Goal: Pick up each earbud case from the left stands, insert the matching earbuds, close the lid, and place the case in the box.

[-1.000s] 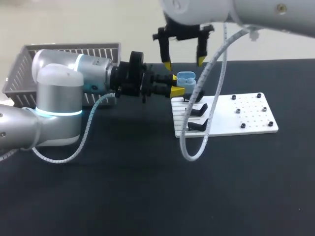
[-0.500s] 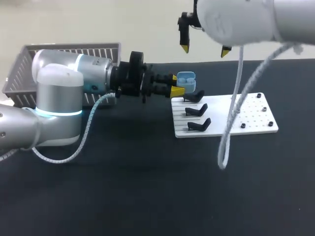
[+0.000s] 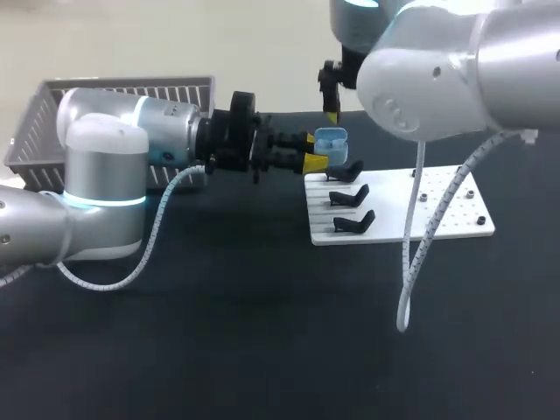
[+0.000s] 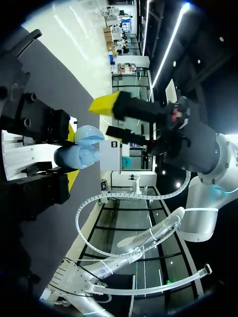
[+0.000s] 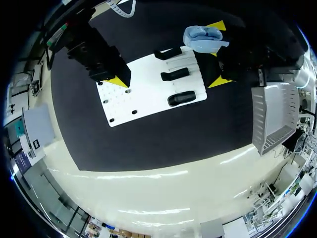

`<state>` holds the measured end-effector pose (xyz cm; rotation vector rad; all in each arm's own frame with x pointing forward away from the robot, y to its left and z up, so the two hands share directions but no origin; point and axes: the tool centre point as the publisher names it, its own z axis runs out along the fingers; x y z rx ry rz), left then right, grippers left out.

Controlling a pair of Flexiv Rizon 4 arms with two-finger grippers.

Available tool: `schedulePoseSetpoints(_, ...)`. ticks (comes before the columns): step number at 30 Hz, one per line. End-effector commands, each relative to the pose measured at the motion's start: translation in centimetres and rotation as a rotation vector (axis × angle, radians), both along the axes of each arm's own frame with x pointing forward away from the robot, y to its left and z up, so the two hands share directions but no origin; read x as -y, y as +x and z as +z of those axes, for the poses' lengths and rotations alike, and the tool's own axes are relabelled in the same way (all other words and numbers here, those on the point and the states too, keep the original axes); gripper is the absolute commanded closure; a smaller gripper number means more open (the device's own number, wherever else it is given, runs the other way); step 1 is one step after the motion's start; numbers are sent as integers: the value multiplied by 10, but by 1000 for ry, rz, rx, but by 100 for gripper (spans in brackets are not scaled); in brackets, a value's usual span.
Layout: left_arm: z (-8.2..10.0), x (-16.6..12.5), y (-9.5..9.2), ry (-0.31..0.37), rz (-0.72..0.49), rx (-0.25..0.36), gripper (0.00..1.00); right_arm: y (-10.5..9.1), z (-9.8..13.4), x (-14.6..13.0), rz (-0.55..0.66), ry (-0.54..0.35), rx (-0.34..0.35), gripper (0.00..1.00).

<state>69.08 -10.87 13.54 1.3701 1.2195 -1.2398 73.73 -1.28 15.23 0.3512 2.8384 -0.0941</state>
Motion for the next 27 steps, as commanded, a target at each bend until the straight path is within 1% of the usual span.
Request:
schedulePoseSetpoints(1, -1, 0, -1, -3, 5, 3, 100, 3, -4, 1, 3, 12, -44, 0)
schedulePoseSetpoints(5, -1, 0, -1, -3, 5, 3, 100, -4, -2, 3, 14, 21, -66, 0)
schedulePoseSetpoints(10, -1, 0, -1, -3, 5, 3, 100, -18, 5, 3, 39, 33, -97, 0)
schedulePoseSetpoints(15, -1, 0, -1, -3, 5, 3, 100, -31, 7, -2, 96, 48, -147, 0)
schedulePoseSetpoints(19, -1, 0, -1, -3, 5, 3, 100, -36, 9, -4, 115, 42, -145, 0)
schedulePoseSetpoints(21, -1, 0, -1, -3, 5, 3, 100, -36, 14, -2, 90, 23, -79, 0)
schedulePoseSetpoints(24, -1, 0, -1, -3, 5, 3, 100, -37, 29, 6, 54, 49, 27, 0)
schedulePoseSetpoints(27, -1, 0, -1, -3, 5, 3, 100, -43, 49, 15, 54, 77, 119, 0)
